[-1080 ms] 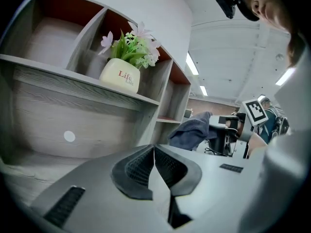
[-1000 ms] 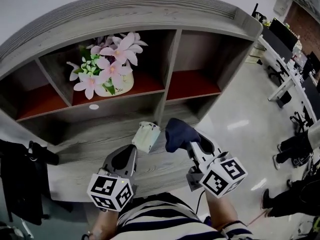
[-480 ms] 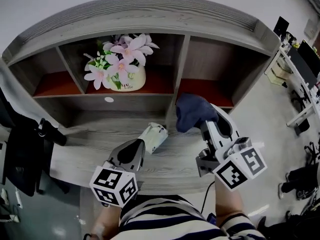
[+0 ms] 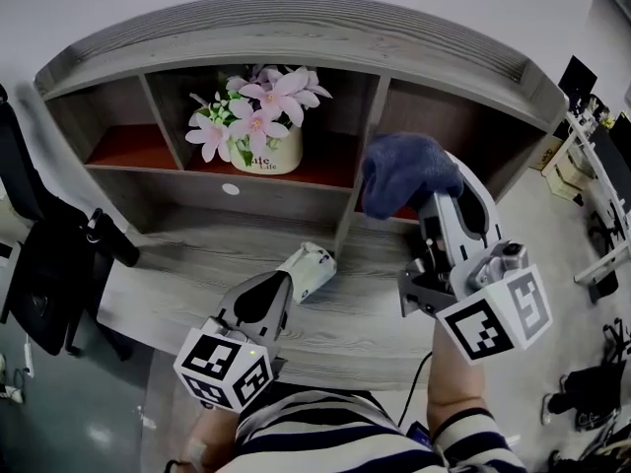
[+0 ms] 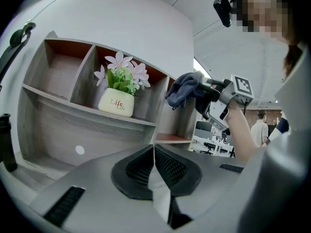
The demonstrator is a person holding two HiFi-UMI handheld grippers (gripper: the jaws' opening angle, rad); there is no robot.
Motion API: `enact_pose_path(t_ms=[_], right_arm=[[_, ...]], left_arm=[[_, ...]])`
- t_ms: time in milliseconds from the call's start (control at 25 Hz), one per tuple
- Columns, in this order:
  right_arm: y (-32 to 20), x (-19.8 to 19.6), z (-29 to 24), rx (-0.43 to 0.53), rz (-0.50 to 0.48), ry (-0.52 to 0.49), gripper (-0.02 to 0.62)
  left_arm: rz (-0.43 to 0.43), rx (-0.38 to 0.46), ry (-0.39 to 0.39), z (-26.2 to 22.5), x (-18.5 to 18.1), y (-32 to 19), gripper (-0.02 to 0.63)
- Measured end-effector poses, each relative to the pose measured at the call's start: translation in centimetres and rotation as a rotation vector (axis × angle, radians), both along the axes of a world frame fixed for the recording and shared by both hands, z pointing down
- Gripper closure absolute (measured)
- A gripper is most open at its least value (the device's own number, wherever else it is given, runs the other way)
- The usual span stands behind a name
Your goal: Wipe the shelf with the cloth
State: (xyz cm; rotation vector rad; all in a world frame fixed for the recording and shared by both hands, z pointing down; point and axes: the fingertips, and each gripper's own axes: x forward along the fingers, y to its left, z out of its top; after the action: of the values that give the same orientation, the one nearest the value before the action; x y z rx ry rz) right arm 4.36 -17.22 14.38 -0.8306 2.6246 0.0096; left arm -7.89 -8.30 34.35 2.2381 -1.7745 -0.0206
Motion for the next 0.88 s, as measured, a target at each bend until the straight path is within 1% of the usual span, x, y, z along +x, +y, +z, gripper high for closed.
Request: enact_pose_path(t_ms=[120,200,360,440,560,760,880], right_arm=[[-1.1,-0.8,-1.1,0.037,0.027,-0.021,0.541],[-2.2,-1.7,-1.2,0.054,0.058,-0.017,0.541],[-4.4,-3.1,0.2,0.084,0.174,0.064,0.541],[-5.2,-3.4,1.0,0.082,0.214,0.097,0.541],[-6.0,-3.4,2.0,0.071,0.252,0.128,0.541],[-6.2,-3.4,3.9,0.052,0.282,0.190,0.541],[-6.2,-3.6,5.4,0.019,0.293,0.222,0.541]], left_arm=[[0.007,0.024,-0.003,-0.7,-0.3,0.1,0.584],[0.011,0.029,-0.001,-0.8,-0.7,0.0,0.584],[0.053,0.027,0.042,-0.9,-0.9,-0.9,0.584],[0.084,0.024,0.045,-1.0,-0.7,-1.5,0.584],[0.112,0.020,0.028,-1.0,-0.6,-2.1,0.584],[0.153,0.010,0.033,-0.7,-0.3,-2.9,0.584],[0.167,0.006,0.040,-0.4,-0.1,-3.3,0.584]])
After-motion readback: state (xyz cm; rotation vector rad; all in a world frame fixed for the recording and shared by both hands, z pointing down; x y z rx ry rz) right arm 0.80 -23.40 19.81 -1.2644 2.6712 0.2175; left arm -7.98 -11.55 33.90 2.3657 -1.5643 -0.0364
